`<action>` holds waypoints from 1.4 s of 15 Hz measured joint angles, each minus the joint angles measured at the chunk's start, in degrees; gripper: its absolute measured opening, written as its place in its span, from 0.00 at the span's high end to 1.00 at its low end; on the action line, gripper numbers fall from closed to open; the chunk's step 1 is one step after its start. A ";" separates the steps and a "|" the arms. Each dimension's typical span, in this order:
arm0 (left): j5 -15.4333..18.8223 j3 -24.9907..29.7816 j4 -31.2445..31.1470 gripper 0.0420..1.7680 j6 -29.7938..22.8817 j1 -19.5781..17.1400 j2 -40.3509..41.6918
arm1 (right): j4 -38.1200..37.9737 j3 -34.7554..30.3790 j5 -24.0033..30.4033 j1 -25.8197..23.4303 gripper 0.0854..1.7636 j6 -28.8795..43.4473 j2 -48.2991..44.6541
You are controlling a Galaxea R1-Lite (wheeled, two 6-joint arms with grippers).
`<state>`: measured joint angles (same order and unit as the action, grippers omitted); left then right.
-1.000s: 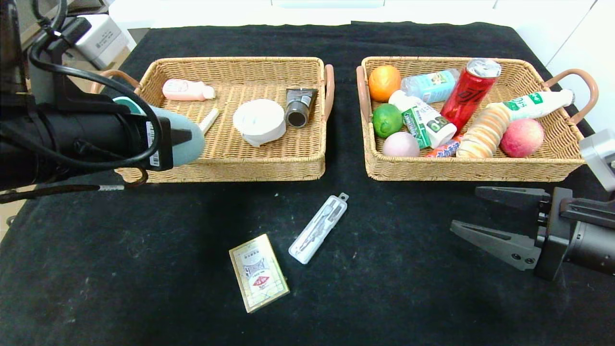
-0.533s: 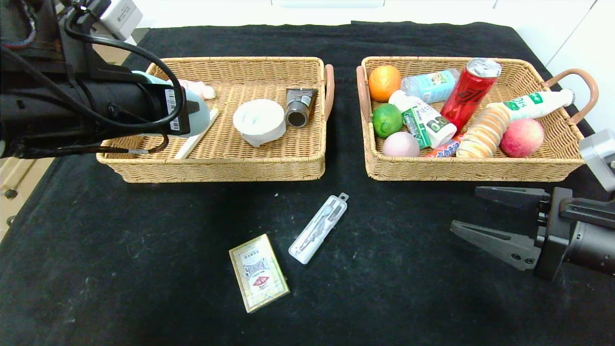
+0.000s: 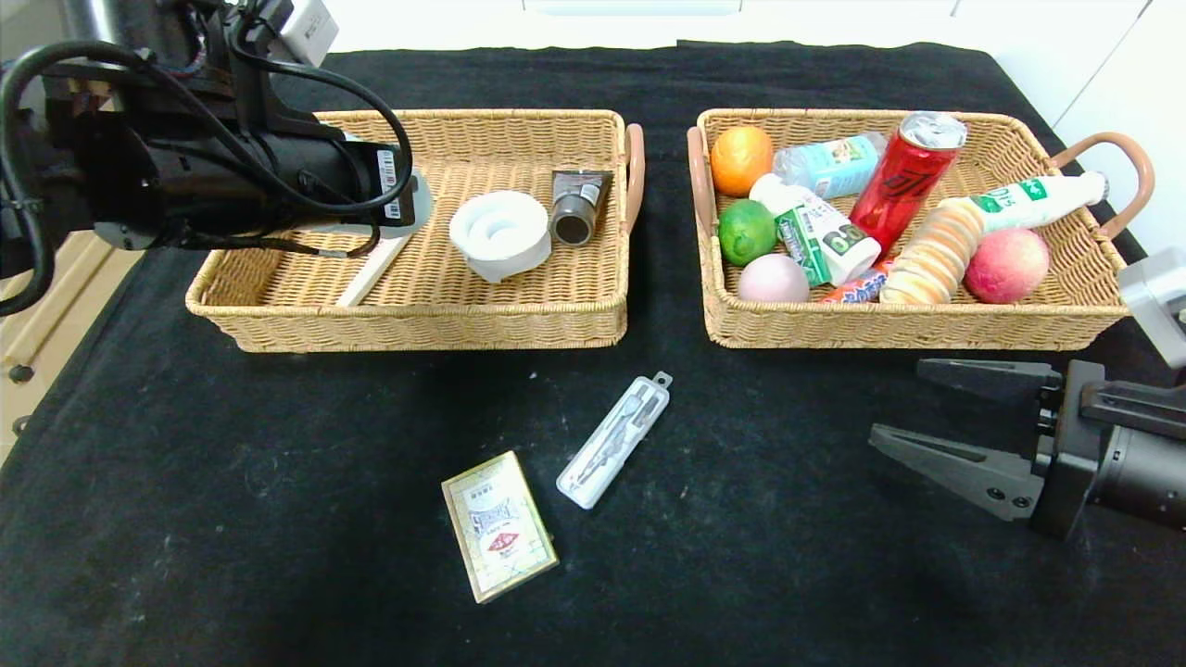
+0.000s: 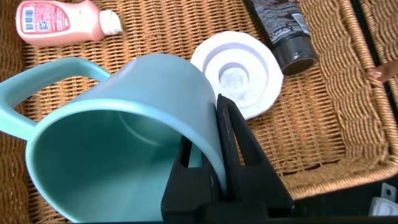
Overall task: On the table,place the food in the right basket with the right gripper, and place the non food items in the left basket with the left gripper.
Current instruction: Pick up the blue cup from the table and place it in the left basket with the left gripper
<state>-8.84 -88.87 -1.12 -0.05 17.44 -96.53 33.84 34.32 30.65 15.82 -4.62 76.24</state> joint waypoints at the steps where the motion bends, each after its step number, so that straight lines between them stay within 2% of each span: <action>1: -0.02 -0.77 0.05 0.92 0.05 -0.04 -0.96 | 0.02 0.07 0.00 -0.10 0.03 0.00 -0.02; 7: -0.37 -4.27 2.06 0.92 -0.09 -0.83 -5.53 | 0.02 0.05 0.02 -0.10 0.03 -0.01 -0.09; 8: -0.37 -4.33 2.02 0.87 -0.09 -0.89 -5.84 | 0.04 0.05 0.02 -0.10 0.03 -0.06 -0.09; 11: -0.41 -4.49 1.97 0.61 -0.11 -0.89 -6.25 | 0.02 0.18 0.00 -0.17 0.03 -0.01 -0.09; 14: -0.48 -4.40 1.89 0.43 -0.17 -0.85 -6.29 | 0.00 0.09 0.00 0.00 0.03 -0.06 -0.09; 17: -0.55 -3.88 1.33 0.30 -0.20 -0.85 -5.71 | 0.02 0.05 0.00 0.05 0.03 -0.06 -0.11; 21: -0.85 -1.69 -0.56 0.20 0.02 -0.88 -3.56 | 0.02 -0.04 0.00 0.11 0.03 -0.06 -0.11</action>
<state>-9.69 -90.56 -1.68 -0.02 16.57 -100.08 33.87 34.28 30.65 15.93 -4.68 76.13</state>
